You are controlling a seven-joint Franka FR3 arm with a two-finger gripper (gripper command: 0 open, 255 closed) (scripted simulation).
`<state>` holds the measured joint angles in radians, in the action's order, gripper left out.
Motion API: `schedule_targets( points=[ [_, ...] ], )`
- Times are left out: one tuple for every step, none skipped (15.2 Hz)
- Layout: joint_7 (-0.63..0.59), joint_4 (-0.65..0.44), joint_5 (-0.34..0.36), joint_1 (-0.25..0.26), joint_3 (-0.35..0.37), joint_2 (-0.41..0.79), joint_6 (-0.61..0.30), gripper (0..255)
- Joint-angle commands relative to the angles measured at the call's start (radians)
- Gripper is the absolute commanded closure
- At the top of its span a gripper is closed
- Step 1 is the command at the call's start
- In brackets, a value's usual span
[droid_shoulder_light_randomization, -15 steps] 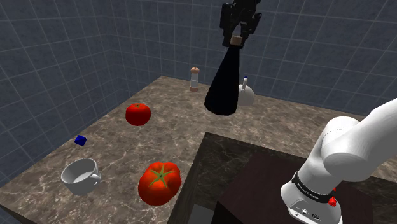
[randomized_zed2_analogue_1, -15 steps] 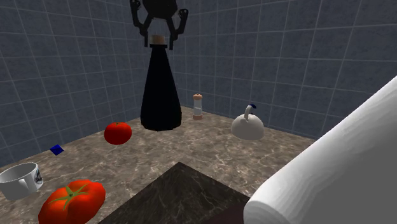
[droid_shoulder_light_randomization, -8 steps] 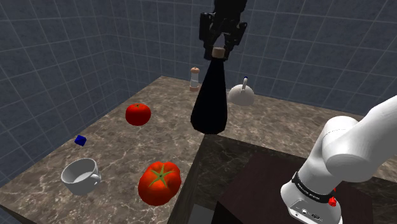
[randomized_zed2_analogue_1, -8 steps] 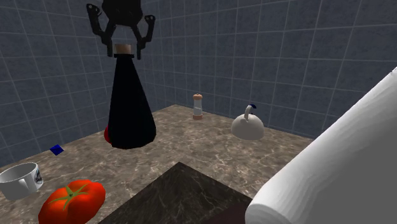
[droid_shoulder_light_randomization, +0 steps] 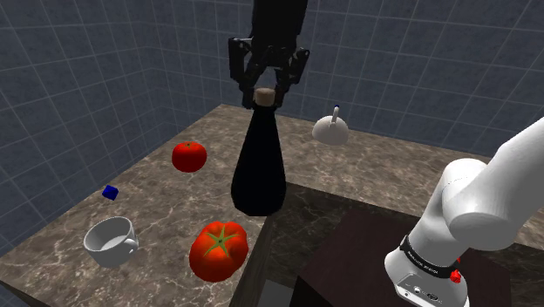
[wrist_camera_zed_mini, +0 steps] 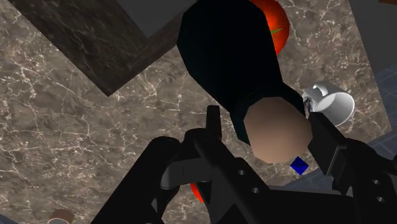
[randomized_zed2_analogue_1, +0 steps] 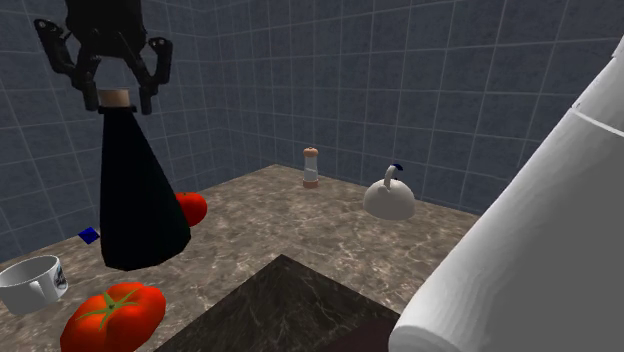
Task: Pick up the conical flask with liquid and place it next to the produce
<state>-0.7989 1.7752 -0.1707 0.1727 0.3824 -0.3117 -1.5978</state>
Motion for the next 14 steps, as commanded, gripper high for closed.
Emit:
schedule_targets(
  points=[
    [-0.049, -0.031, 0.01, 0.009, 0.038, 0.04, -0.016, 255],
    [-0.076, -0.045, 0.017, 0.015, 0.058, 0.062, -0.025, 255],
    [-0.103, -0.061, 0.026, 0.021, 0.079, 0.085, -0.034, 255],
    [-0.13, -0.078, 0.037, 0.028, 0.099, 0.11, -0.042, 255],
    [-0.158, -0.096, 0.049, 0.035, 0.119, 0.136, -0.05, 255],
    [-0.186, -0.116, 0.063, 0.042, 0.139, 0.164, -0.057, 255],
    [-0.215, -0.137, 0.079, 0.051, 0.159, 0.193, -0.064, 255],
    [-0.245, -0.16, 0.098, 0.061, 0.178, 0.224, -0.069, 255],
    [-0.275, -0.184, 0.118, 0.072, 0.197, 0.257, -0.073, 255],
    [-0.305, -0.211, 0.14, 0.084, 0.215, 0.291, -0.077, 255],
    [-0.336, -0.239, 0.164, 0.099, 0.231, 0.327, -0.078, 255],
    [-0.367, -0.269, 0.19, 0.115, 0.246, 0.364, -0.079, 255],
    [-0.397, -0.302, 0.218, 0.134, 0.26, 0.403, -0.077, 255],
    [-0.427, -0.337, 0.247, 0.155, 0.272, 0.444, -0.074, 255]
  ],
)
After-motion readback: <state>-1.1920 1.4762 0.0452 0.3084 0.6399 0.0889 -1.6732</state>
